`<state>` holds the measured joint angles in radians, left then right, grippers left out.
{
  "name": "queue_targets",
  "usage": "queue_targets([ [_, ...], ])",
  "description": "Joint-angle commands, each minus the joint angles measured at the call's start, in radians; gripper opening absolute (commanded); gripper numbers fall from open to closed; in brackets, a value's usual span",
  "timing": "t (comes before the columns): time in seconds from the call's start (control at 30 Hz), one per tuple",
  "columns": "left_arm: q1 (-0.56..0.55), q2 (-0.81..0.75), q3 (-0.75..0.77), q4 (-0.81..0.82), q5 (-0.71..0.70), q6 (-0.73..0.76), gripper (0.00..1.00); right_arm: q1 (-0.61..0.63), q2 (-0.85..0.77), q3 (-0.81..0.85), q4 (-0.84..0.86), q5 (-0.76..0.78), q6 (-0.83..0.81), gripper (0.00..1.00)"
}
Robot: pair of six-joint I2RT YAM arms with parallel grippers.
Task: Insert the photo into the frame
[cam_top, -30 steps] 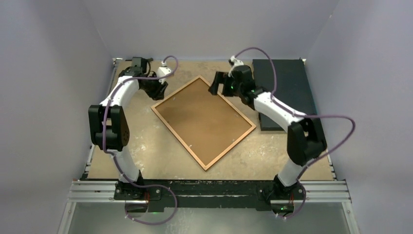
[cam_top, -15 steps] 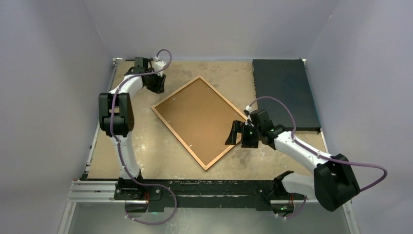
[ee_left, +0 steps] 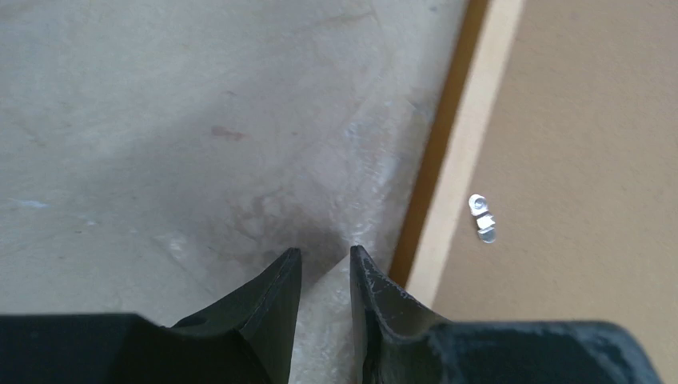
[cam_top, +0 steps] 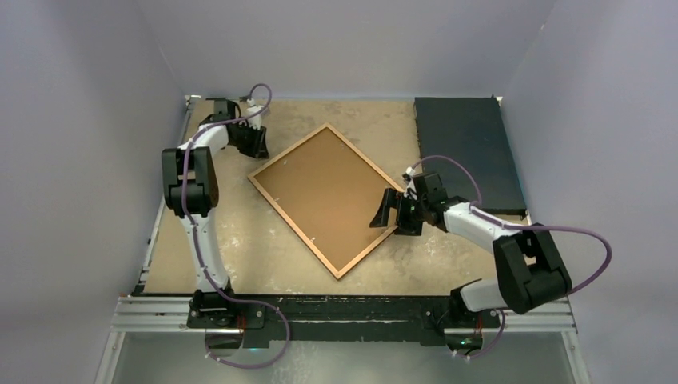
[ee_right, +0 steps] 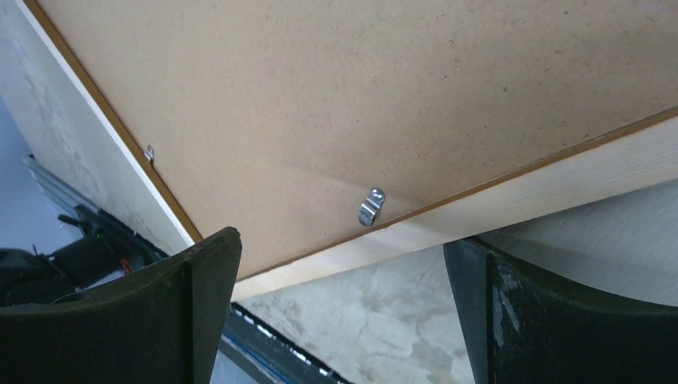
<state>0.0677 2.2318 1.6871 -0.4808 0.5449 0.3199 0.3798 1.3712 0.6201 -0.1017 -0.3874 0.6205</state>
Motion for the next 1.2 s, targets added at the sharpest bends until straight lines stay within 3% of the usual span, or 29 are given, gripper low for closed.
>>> queue_targets([
  [0.0,0.003,-0.012,-0.026,-0.116,0.053,0.102,0.26,-0.027,0.053,0.105,0.064,-0.021,-0.063,0.99],
  [0.2,0.011,-0.127,-0.183,-0.181,0.005,0.234,0.23,-0.027,0.137,0.209,0.073,-0.021,-0.095,0.99],
  [0.4,0.009,-0.246,-0.366,-0.259,0.026,0.362,0.22,-0.028,0.159,0.285,0.002,0.095,-0.113,0.99],
  [0.7,0.007,-0.294,-0.476,-0.362,0.096,0.429,0.21,-0.028,0.097,0.312,-0.085,0.25,-0.136,0.99],
  [0.97,0.026,-0.406,-0.538,-0.37,0.068,0.371,0.24,-0.027,0.035,0.378,-0.168,0.342,-0.164,0.99],
  [1.17,0.049,-0.485,-0.541,-0.284,-0.006,0.226,0.26,0.098,0.111,0.422,0.079,0.136,-0.104,0.99],
])
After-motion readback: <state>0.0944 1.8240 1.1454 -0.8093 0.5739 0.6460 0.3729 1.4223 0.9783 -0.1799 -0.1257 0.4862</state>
